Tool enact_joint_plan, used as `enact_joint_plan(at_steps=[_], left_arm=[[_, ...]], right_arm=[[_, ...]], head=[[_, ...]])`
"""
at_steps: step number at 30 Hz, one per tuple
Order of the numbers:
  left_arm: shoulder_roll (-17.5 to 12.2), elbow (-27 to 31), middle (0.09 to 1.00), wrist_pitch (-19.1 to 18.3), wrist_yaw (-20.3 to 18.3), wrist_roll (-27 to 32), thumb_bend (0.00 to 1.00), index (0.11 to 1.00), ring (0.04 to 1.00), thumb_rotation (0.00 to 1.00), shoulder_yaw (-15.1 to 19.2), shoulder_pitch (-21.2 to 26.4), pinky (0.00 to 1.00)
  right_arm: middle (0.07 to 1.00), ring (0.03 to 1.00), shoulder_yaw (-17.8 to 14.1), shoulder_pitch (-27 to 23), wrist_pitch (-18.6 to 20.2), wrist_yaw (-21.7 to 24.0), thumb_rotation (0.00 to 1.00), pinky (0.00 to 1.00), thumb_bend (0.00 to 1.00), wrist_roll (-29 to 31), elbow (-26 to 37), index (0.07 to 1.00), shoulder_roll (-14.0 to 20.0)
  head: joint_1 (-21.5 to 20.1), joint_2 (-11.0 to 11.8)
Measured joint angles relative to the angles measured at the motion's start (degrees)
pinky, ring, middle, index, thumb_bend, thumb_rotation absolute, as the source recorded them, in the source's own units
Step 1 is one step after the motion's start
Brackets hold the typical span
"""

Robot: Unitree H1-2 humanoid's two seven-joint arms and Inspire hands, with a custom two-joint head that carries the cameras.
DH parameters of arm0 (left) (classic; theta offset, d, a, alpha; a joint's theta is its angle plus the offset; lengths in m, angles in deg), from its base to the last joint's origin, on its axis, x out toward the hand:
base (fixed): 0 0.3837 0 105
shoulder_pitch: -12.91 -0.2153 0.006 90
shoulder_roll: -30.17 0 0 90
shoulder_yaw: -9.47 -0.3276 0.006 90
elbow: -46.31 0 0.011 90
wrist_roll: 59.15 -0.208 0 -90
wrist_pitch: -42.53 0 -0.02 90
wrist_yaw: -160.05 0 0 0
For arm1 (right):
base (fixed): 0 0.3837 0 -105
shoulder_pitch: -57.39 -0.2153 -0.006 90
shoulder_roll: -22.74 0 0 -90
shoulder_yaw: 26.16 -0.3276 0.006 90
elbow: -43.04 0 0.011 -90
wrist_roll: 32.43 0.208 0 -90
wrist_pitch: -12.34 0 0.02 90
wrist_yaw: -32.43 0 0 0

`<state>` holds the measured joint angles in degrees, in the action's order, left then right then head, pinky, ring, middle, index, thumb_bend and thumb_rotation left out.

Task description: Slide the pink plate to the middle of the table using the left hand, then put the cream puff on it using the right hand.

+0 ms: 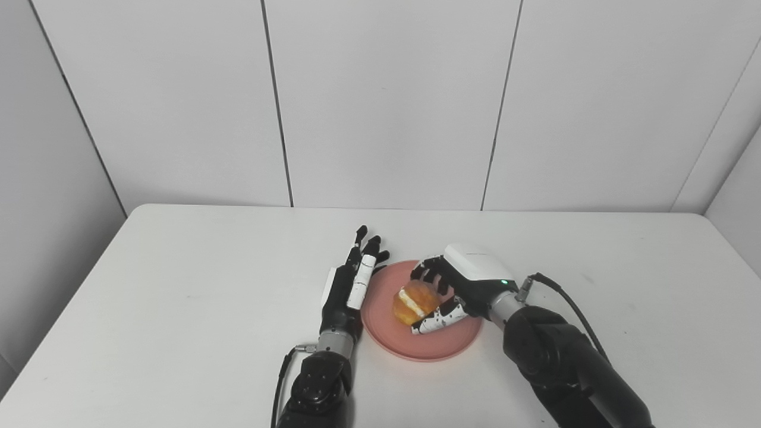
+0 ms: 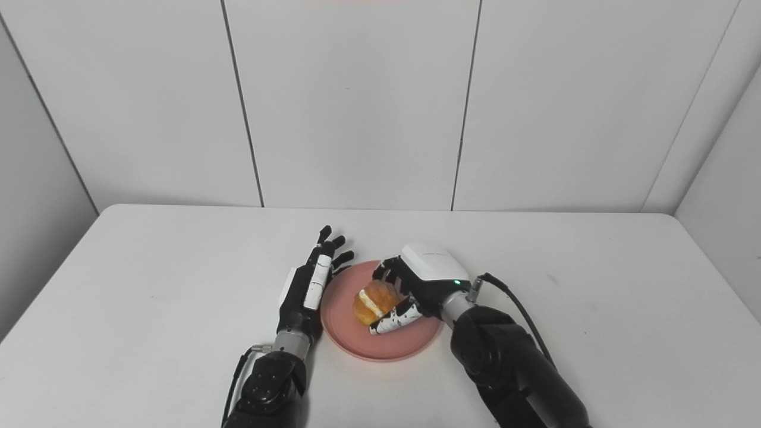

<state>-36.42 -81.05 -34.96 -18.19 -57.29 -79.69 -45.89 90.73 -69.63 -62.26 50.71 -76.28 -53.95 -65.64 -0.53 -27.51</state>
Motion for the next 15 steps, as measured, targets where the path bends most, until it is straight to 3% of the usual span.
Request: enact_joint_plan(at_steps=[9, 15], left_arm=[[0.08, -0.51, 0.985, 0.32, -0.25, 0.28, 0.8, 1.0, 0.884, 0.91, 0.06, 0.28, 0.85], [0.08, -0.38, 0.955, 0.32, -0.26, 0.28, 0.8, 1.0, 0.87, 0.92, 0.06, 0.22, 0.84]], right_arm=[[0.841, 0.832, -0.49, 0.12, -0.35, 1.13, 0.47, 0.7, 1.0, 0.33, 2.88, 0.803, 0.49], [0.824, 0.805, -1.63, 0.27, -0.53, 1.16, 0.48, 0.69, 1.0, 1.06, 6.4, 0.797, 0.82]], head=[[-0.26, 0.0], [-0.44, -0.09]])
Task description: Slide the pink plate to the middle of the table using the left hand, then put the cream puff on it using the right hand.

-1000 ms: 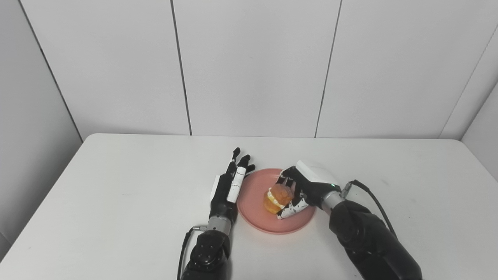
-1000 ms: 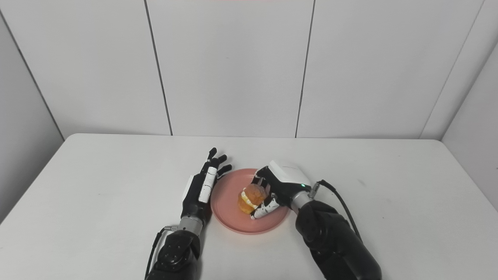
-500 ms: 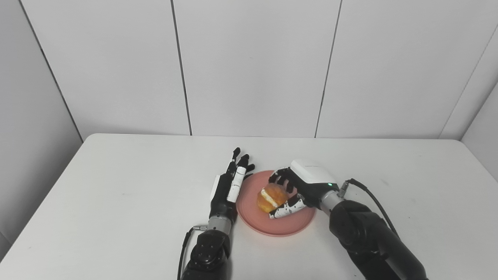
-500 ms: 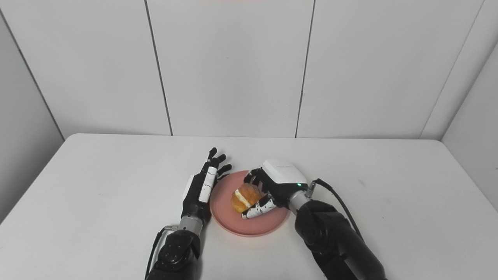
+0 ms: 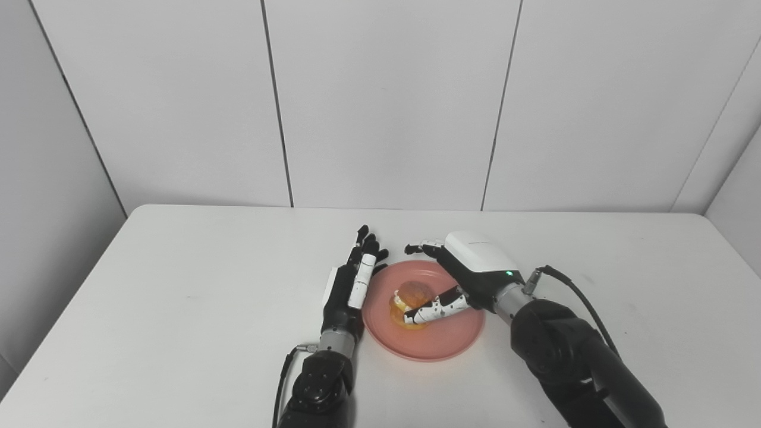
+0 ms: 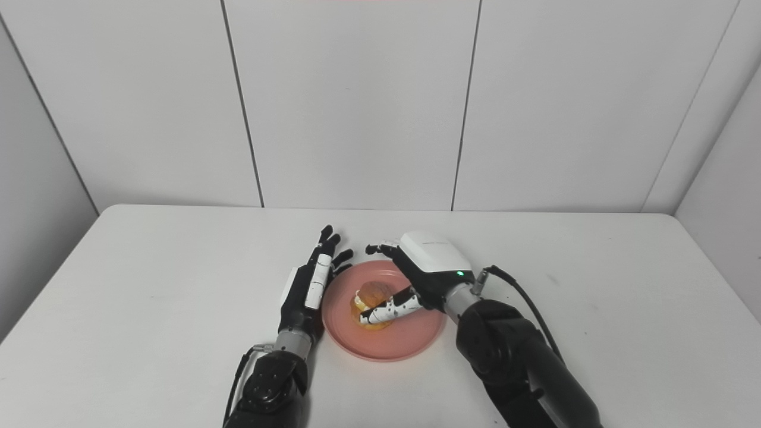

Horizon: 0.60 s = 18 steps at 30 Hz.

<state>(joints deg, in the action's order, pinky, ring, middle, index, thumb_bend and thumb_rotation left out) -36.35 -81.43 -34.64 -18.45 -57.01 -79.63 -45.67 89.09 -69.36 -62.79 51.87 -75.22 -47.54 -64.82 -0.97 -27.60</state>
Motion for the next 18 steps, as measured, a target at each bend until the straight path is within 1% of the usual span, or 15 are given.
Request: enact_joint_plan(at_steps=[1, 2, 3, 4, 5, 6, 8, 10, 11, 12, 13, 14, 15, 16, 18], left_arm=[[0.0, 0.0, 0.952, 0.0, 0.0, 0.0, 0.8, 1.0, 0.868, 0.92, -0.01, 0.0, 0.84], [0.0, 0.01, 0.945, 0.0, 0.01, 0.0, 0.8, 1.0, 0.867, 0.92, 0.0, 0.0, 0.84], [-0.01, 0.01, 0.94, 0.0, 0.01, -0.01, 0.8, 1.0, 0.865, 0.92, -0.01, 0.0, 0.83], [-0.01, 0.01, 0.938, 0.0, 0.01, -0.01, 0.8, 1.0, 0.863, 0.92, -0.01, 0.0, 0.83], [-0.02, 0.01, 0.929, 0.0, 0.02, -0.01, 0.8, 1.0, 0.858, 0.92, 0.0, 0.0, 0.83], [-0.02, 0.0, 0.929, 0.01, 0.03, -0.01, 0.8, 1.0, 0.858, 0.92, 0.0, 0.0, 0.83], [-0.05, 0.0, 0.917, 0.01, 0.06, -0.02, 0.79, 1.0, 0.854, 0.91, 0.03, 0.0, 0.83], [-0.08, 0.0, 0.908, 0.08, 0.14, -0.03, 0.79, 1.0, 0.854, 0.91, 0.11, -0.01, 0.83], [-0.09, 0.0, 0.908, 0.25, 0.2, -0.05, 0.79, 1.0, 0.858, 0.91, 0.14, -0.03, 0.83], [-0.09, 0.0, 0.922, 0.43, 0.28, -0.05, 0.82, 1.0, 0.899, 0.91, 0.17, -0.05, 0.88], [-0.08, -0.01, 0.923, 0.96, 0.83, -0.19, 0.83, 1.0, 0.909, 0.9, 0.25, -0.06, 0.89], [-0.05, -0.05, 0.923, 1.6, 1.57, -0.46, 0.83, 1.0, 0.913, 0.89, 0.3, -0.07, 0.89], [0.12, -0.05, 0.94, 2.35, 2.96, -1.23, 0.86, 0.994, 0.936, 0.89, 0.35, -0.12, 0.93], [0.29, 0.05, 0.946, 3.34, 4.04, -1.52, 0.87, 0.992, 0.944, 0.88, 0.4, -0.21, 0.95], [0.43, 0.46, 0.951, 5.48, 6.82, -2.92, 0.88, 0.979, 0.954, 0.89, 0.42, -0.56, 0.94]], right_arm=[[0.821, 0.8, -0.49, 0.06, -0.11, -0.03, 0.49, 0.69, 1.0, 0.46, 0.47, 0.795, 0.03], [0.817, 0.79, -1.4, 0.28, -0.28, -0.1, 0.52, 0.67, 1.0, 1.25, 1.25, 0.792, 0.04], [0.814, 0.78, -2.29, 0.54, -0.72, -0.47, 0.57, 0.66, 1.0, 1.95, 1.7, 0.791, 0.01], [0.812, 0.775, -3.3, 0.83, -1.28, -0.96, 0.6, 0.66, 1.0, 2.77, 2.04, 0.791, -0.01], [0.809, 0.762, -4.39, 1.14, -1.53, -1.58, 0.66, 0.66, 1.0, 3.66, 2.23, 0.791, -0.04], [0.809, 0.762, -5.96, 1.64, -1.66, -2.27, 0.66, 0.66, 1.0, 4.49, 2.44, 0.791, -0.33], [0.808, 0.751, -9.78, 3.19, -1.68, -4.76, 0.72, 0.65, 0.96, 7.41, 2.98, 0.79, -1.72], [0.815, 0.763, -13.84, 4.98, -1.69, -7.58, 0.8, 0.66, 0.95, 11.21, 3.01, 0.794, -4.06], [0.821, 0.773, -15.43, 5.71, -1.73, -8.91, 0.81, 0.67, 0.94, 13.16, 2.8, 0.793, -5.14], [0.836, 0.808, -17.03, 6.45, -1.9, -10.13, 0.88, 0.72, 0.92, 15.05, 2.21, 0.81, -6.44], [0.828, 0.813, -18.58, 6.96, -2.16, -11.28, 0.88, 0.74, 0.93, 16.68, 1.03, 0.802, -7.69], [0.825, 0.814, -20.13, 7.45, -3.34, -12.74, 0.88, 0.74, 0.93, 19.0, -0.25, 0.799, -8.81], [0.818, 0.809, -22.41, 8.11, -5.58, -14.55, 0.87, 0.75, 0.9, 22.09, -2.15, 0.8, -10.53], [0.816, 0.808, -24.34, 8.52, -7.37, -16.15, 0.86, 0.76, 0.89, 24.68, -3.86, 0.801, -11.94], [0.841, 0.833, -27.53, 9.31, -11.21, -18.43, 0.94, 0.79, 0.9, 30.19, -7.56, 0.825, -14.45]], head=[[-0.09, -0.09], [-0.09, -0.09], [-0.09, -0.09], [-0.09, 0.0], [-0.09, 0.0], [-0.09, 0.0], [-0.26, 0.0], [-0.26, 0.09], [-0.35, 0.0], [-0.35, 0.0], [-0.35, 0.0], [-0.35, 0.0], [-0.35, 0.0], [-0.44, -0.09], [-0.61, -0.17]])
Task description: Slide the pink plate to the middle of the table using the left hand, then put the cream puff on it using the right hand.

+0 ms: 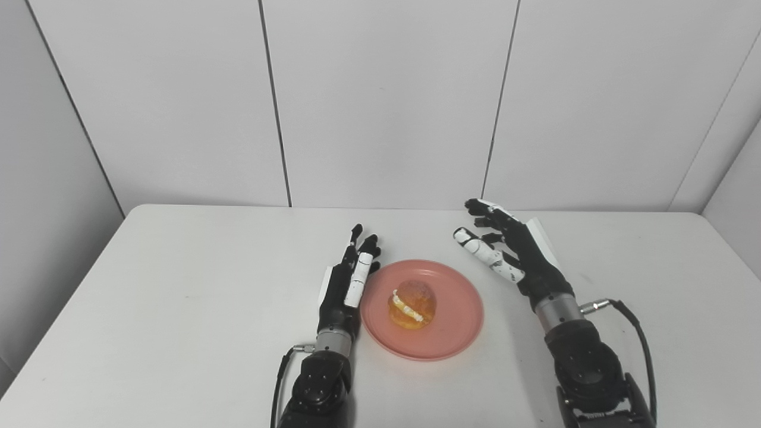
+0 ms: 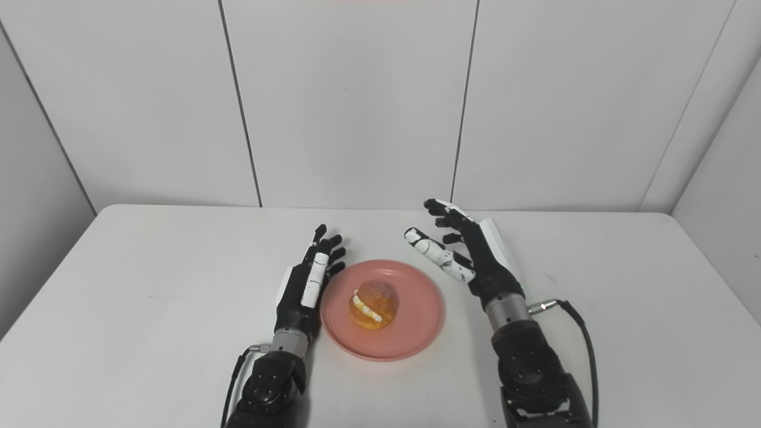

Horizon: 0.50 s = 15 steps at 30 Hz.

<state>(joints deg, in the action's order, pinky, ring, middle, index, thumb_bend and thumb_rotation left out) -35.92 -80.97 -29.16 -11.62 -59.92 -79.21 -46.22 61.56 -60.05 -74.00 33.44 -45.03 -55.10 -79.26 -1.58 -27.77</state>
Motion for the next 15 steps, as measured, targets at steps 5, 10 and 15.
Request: enact_joint_plan(at_steps=[5, 10, 15], left_arm=[[0.05, 0.41, 0.994, 3.07, 6.45, -5.79, 0.77, 0.986, 0.998, 0.94, -1.19, -0.51, 1.0], [0.04, 0.19, 1.0, 3.85, 8.94, -8.16, 0.72, 0.994, 1.0, 0.96, -2.0, -0.53, 1.0], [-0.02, 0.07, 1.0, 4.01, 9.12, -8.18, 0.72, 0.999, 1.0, 0.96, -2.39, -0.57, 1.0]], right_arm=[[0.9, 0.899, -5.32, 1.44, -5.55, -2.45, 0.97, 0.91, 0.91, 10.71, -7.3, 0.873, -4.16], [0.923, 0.931, -6.94, 1.78, -10.42, -3.46, 1.0, 0.97, 0.88, 15.98, -11.75, 0.902, -5.54], [0.93, 0.955, -6.97, 1.74, -14.16, -4.61, 1.0, 1.0, 0.85, 17.02, -15.11, 0.914, -5.76]], head=[[-0.26, -0.18], [-0.18, -0.26], [-0.18, -0.26]])
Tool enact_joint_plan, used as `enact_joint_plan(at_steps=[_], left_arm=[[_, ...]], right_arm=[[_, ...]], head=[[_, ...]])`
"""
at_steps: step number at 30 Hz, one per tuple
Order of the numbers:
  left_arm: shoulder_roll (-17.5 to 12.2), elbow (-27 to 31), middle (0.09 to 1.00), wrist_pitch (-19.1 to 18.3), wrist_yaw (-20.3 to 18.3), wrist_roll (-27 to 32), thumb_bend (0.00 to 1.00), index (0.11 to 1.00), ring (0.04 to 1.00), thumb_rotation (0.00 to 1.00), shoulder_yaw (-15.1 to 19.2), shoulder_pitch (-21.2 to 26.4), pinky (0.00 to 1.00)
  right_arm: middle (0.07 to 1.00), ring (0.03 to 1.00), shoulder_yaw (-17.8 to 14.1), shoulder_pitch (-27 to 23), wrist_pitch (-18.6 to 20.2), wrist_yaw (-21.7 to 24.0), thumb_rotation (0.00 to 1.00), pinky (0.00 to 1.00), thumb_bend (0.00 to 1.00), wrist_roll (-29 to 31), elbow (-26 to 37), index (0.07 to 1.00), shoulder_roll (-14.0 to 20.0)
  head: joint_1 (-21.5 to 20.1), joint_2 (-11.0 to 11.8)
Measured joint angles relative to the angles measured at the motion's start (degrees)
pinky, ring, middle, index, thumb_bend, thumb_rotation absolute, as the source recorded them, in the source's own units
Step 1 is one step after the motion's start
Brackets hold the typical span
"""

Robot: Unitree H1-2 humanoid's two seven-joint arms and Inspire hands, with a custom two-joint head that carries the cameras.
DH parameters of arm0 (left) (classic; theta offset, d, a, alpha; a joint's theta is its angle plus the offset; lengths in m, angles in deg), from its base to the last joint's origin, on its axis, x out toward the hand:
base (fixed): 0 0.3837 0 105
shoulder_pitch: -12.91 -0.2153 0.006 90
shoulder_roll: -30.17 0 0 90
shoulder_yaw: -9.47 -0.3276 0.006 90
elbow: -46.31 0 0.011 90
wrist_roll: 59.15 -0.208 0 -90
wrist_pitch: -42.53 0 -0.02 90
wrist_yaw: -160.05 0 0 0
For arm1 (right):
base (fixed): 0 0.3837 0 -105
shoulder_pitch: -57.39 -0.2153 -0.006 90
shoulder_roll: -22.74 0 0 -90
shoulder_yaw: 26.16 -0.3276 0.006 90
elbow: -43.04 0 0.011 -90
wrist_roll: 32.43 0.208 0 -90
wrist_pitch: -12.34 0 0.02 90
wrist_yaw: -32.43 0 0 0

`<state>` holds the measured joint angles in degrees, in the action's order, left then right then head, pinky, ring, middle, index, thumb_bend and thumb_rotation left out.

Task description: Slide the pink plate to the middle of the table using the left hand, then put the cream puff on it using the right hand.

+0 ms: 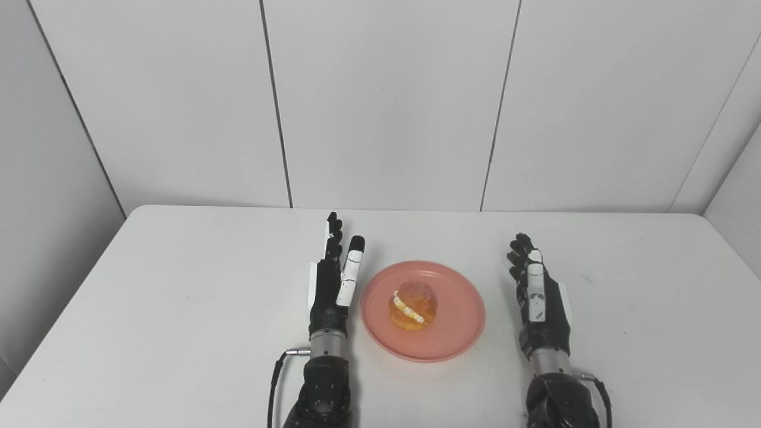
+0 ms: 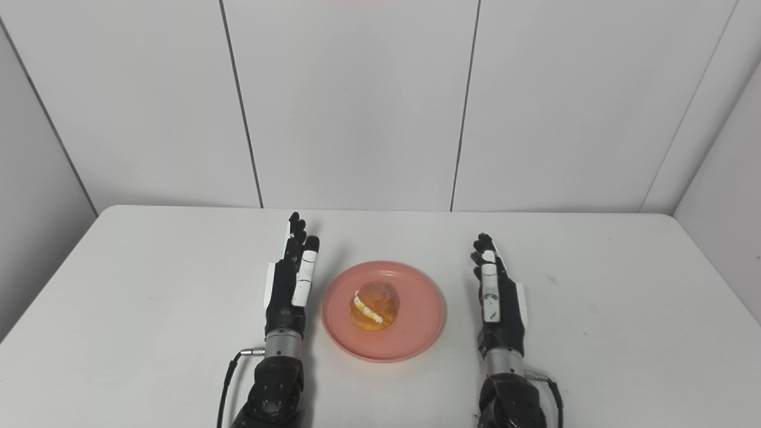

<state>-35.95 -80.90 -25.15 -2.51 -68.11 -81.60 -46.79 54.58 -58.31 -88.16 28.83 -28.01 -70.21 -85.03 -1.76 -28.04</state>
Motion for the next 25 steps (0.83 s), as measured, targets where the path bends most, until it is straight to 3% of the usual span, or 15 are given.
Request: enact_joint_plan(at_steps=[8, 17, 21, 25], left_arm=[[0.0, 0.85, 1.0, -3.35, -1.36, 0.18, 0.73, 1.0, 1.0, 0.97, -0.23, -0.38, 1.0], [0.02, 1.37, 1.0, -6.33, -3.84, 3.47, 0.72, 1.0, 1.0, 0.94, 0.29, -0.54, 1.0], [0.08, 1.29, 1.0, -6.71, -3.9, 4.42, 0.75, 1.0, 1.0, 0.93, 0.87, -0.45, 1.0], [0.22, 1.26, 1.0, -8.15, -3.23, 4.43, 0.79, 1.0, 1.0, 0.91, 1.46, -0.3, 1.0]], right_arm=[[0.929, 0.951, 2.82, -0.53, -2.02, -0.7, 1.0, 1.0, 0.83, -2.44, -1.57, 0.905, 0.65], [0.957, 0.991, 4.76, -0.51, -2.22, -1.39, 1.0, 1.0, 0.9, -4.89, -1.64, 0.918, 1.4], [0.979, 0.999, 5.14, -0.5, -1.03, 0.17, 1.0, 1.0, 0.88, -3.36, -1.49, 0.943, 1.75], [0.982, 0.996, 5.85, -0.47, 2.64, 0.57, 1.0, 1.0, 0.81, -3.24, -1.03, 0.961, 2.2]], head=[[-0.17, -0.26], [-0.26, -0.26], [-0.44, -0.44], [-0.44, -0.35]])
